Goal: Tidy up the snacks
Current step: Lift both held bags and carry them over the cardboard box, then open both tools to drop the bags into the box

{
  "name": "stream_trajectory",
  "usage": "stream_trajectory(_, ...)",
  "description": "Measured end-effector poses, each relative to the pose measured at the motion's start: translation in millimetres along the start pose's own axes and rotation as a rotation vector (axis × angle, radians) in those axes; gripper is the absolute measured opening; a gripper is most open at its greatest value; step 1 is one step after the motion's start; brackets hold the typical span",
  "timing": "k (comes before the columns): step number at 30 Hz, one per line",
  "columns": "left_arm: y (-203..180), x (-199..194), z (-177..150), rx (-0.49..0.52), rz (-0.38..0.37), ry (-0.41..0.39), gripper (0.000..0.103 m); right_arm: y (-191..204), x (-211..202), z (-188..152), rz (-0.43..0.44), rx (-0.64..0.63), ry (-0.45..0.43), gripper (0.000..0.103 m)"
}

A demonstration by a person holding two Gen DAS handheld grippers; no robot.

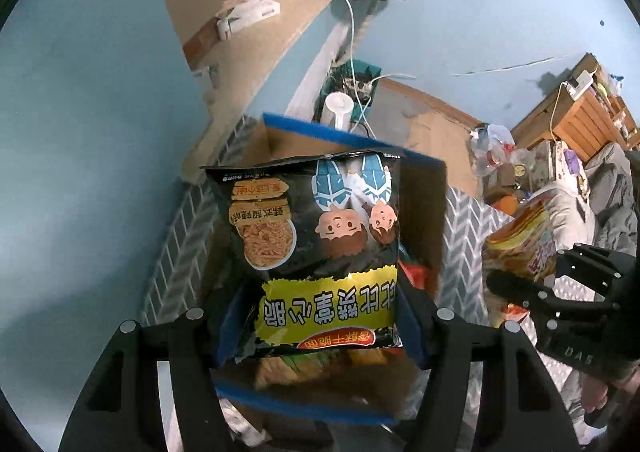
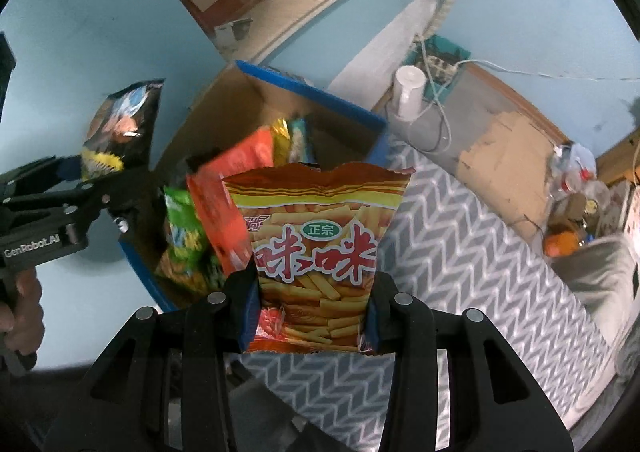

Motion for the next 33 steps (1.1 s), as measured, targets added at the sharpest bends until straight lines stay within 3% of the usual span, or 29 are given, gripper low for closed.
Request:
stream_trajectory(14, 15, 71, 32, 0.018, -0.014, 0.084, 0.066, -2, 51, 53, 0.009, 0.029, 0.05, 0.04)
stream_trajectory(21, 21, 78, 35, 0.029, 0.0, 0.081, 0.068, -3, 60, 69, 0.011, 0.042, 0.038, 0.042)
stream_trajectory(25, 27, 77, 37, 0.036, 0.027, 0.054, 0.086, -2, 61, 74, 0.018, 0.048, 0.025, 0.055)
stream_trajectory(33, 36, 65, 31, 0.005, 0.015, 0.049, 0.086, -3, 48, 72, 0.023, 0.081, -0.003, 0.056)
Point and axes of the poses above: each gripper's, at about its wrist camera, not at the fingertips, and x roughly the way its jaws point, y to its left, z to its top, the point moved 8 cm from there along x, roughly the way its jaws point, and after that the axes turned 10 degrees about z, right-handed, at the moved point
